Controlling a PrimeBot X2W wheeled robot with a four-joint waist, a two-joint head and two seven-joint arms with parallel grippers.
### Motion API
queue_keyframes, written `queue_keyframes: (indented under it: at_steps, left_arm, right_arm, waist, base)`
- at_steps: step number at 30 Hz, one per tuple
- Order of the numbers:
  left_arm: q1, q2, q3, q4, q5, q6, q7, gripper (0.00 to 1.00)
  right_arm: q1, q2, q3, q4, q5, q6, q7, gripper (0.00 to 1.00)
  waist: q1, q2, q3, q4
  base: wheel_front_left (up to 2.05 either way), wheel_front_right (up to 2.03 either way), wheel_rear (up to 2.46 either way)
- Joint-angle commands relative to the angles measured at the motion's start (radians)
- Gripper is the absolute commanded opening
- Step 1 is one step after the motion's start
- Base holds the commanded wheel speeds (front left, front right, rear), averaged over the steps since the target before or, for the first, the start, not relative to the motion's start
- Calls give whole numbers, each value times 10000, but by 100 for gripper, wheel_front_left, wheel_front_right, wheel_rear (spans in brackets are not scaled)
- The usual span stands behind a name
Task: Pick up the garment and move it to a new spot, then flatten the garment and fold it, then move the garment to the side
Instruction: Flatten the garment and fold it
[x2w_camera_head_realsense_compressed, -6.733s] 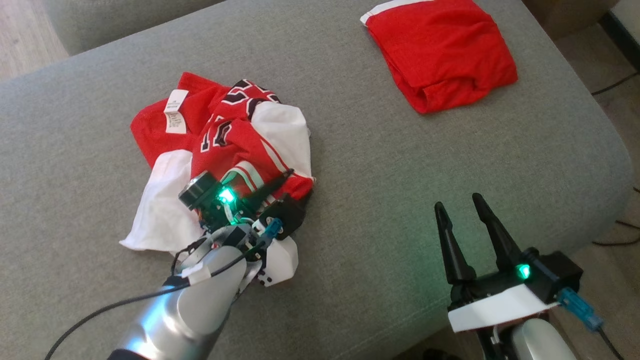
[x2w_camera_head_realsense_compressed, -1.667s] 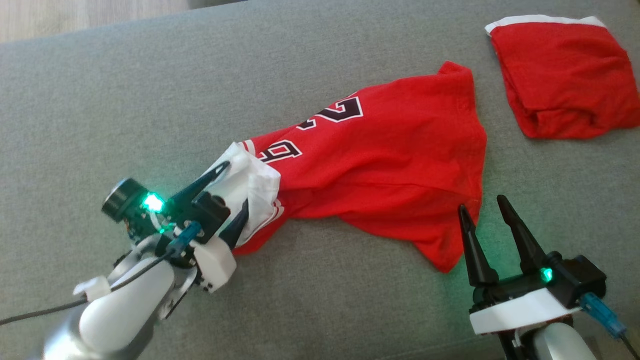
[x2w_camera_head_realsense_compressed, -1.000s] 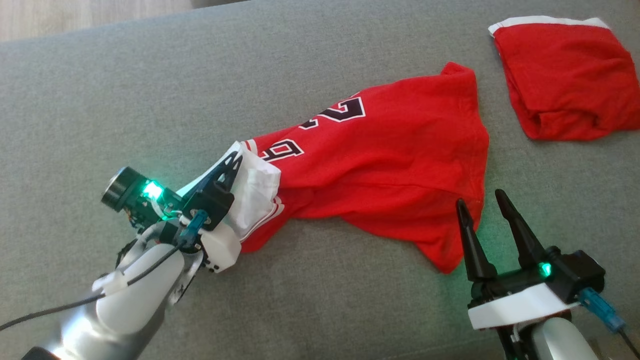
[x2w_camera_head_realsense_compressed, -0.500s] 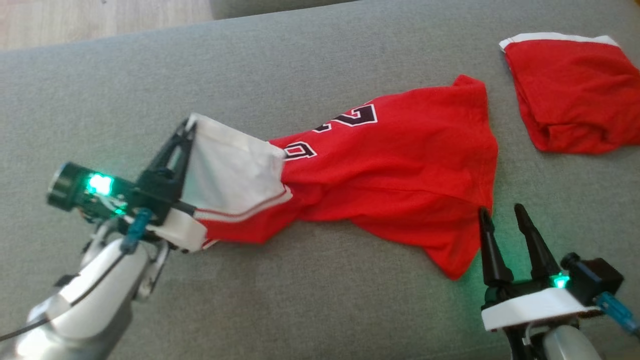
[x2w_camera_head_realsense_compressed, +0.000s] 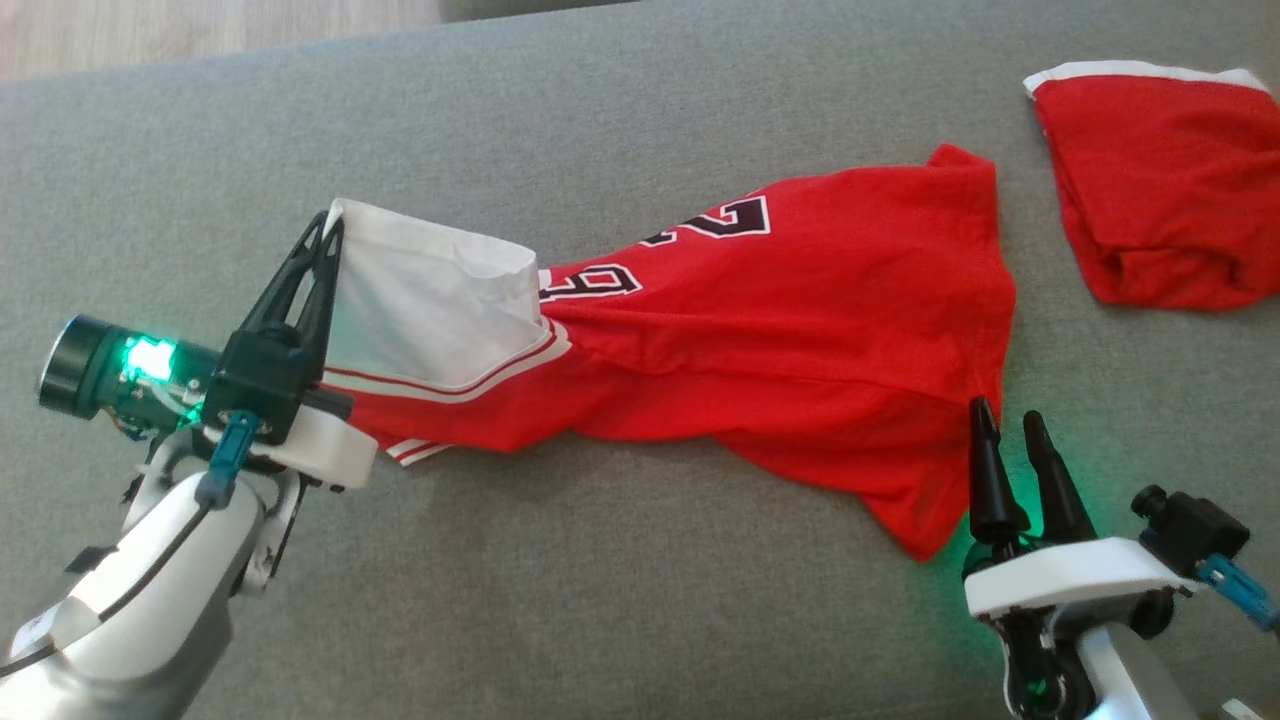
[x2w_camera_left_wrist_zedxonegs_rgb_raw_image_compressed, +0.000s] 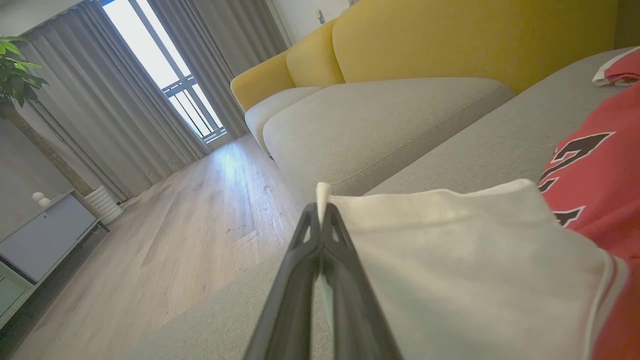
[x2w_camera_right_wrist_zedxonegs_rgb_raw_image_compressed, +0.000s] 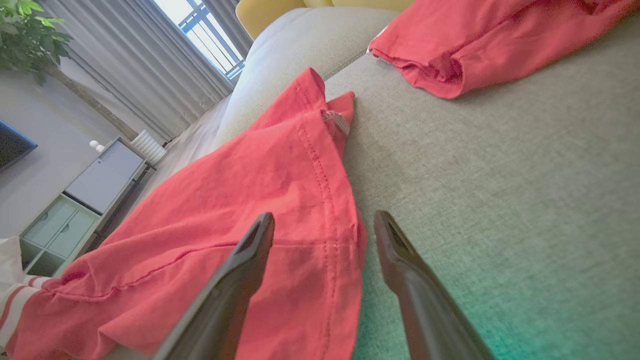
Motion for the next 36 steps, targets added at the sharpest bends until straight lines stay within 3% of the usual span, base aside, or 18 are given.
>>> queue_keyframes:
  at_steps: [1, 9, 11, 13, 14, 17, 22, 27, 36]
  left_arm:
    - [-438, 454, 558, -299, -15, 72, -12, 0]
    - [-604, 487, 510, -286, 31, 104, -1, 0]
    - [-610, 486, 498, -277, 22, 108, -9, 0]
    - [-616, 481, 484, -267, 16, 119, -12, 0]
    - [-614, 481, 479, -261, 11, 127, -15, 0]
    - [-607, 472, 471, -246, -11, 157, -24, 0]
    - [-583, 467, 496, -252, -64, 206, -153, 0]
    - [-618, 586, 629, -498, -83, 258, -478, 0]
    - [-1151, 1235, 1139, -1898, -31, 199, -857, 0]
  right_arm:
    - [-250, -11, 291, -121, 237, -9, -111, 100]
    - [-799, -177, 699, 682, 1213, -9, -111, 100]
    - [-875, -208, 724, 799, 1235, -9, -111, 82]
    - [-920, -228, 748, 861, 1234, -9, -111, 46]
    - [-930, -232, 754, 888, 1244, -9, -111, 39]
    - [-940, -237, 749, 1015, 1295, -9, -111, 0]
    - [-773, -316, 475, 784, 1038, -9, -111, 0]
    - [-419, -608, -61, -249, 402, -9, -111, 0]
    - [-664, -2135, -646, -2408, -496, -9, 300, 0]
  waist:
    - [0, 0, 62, 30]
    - [0, 0, 190, 134]
    - [0, 0, 182, 157]
    - [0, 0, 171, 178]
    - [0, 0, 162, 185]
    - [0, 0, 134, 200]
    - [0, 0, -23, 197]
    - [0, 0, -401, 98]
    - [0, 0, -1177, -204]
  base:
    - [0, 0, 0]
    - [0, 0, 0]
    - [0, 0, 0]
    - [0, 0, 0]
    - [0, 0, 0]
    - [0, 0, 0]
    - [0, 0, 0]
    - [0, 0, 0]
    - [0, 0, 0]
